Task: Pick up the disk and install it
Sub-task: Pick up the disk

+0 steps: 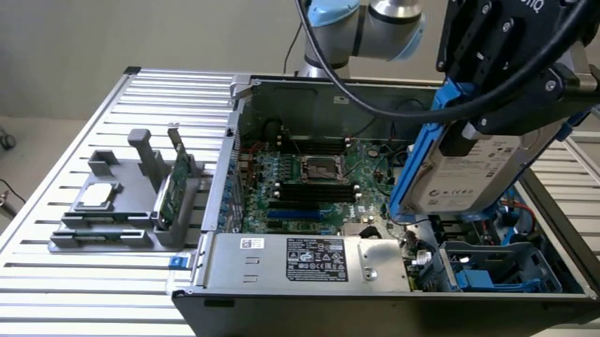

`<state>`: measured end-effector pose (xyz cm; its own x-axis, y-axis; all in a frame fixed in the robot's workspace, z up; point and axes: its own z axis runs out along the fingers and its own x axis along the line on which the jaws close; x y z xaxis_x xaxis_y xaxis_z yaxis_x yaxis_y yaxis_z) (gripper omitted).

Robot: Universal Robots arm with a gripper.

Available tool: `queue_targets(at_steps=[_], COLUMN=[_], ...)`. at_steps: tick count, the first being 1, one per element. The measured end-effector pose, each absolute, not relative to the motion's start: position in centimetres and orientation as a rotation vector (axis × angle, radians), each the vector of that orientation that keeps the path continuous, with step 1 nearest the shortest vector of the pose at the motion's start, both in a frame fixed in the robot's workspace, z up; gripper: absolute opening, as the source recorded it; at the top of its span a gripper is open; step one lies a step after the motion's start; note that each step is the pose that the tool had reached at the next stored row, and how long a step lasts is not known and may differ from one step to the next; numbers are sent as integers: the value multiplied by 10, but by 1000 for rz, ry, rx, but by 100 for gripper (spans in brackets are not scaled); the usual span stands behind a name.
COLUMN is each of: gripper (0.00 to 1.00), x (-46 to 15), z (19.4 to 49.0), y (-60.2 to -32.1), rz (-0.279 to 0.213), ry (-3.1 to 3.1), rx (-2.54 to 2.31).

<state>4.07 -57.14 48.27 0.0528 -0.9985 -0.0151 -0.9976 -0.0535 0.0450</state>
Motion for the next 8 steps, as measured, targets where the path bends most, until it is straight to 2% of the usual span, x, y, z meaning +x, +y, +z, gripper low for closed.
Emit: queue_targets(at_steps=[8], gripper=[33], x=[71], z=[482], y=[-587], rz=[-68], ry=[-2145], rx=[2262])
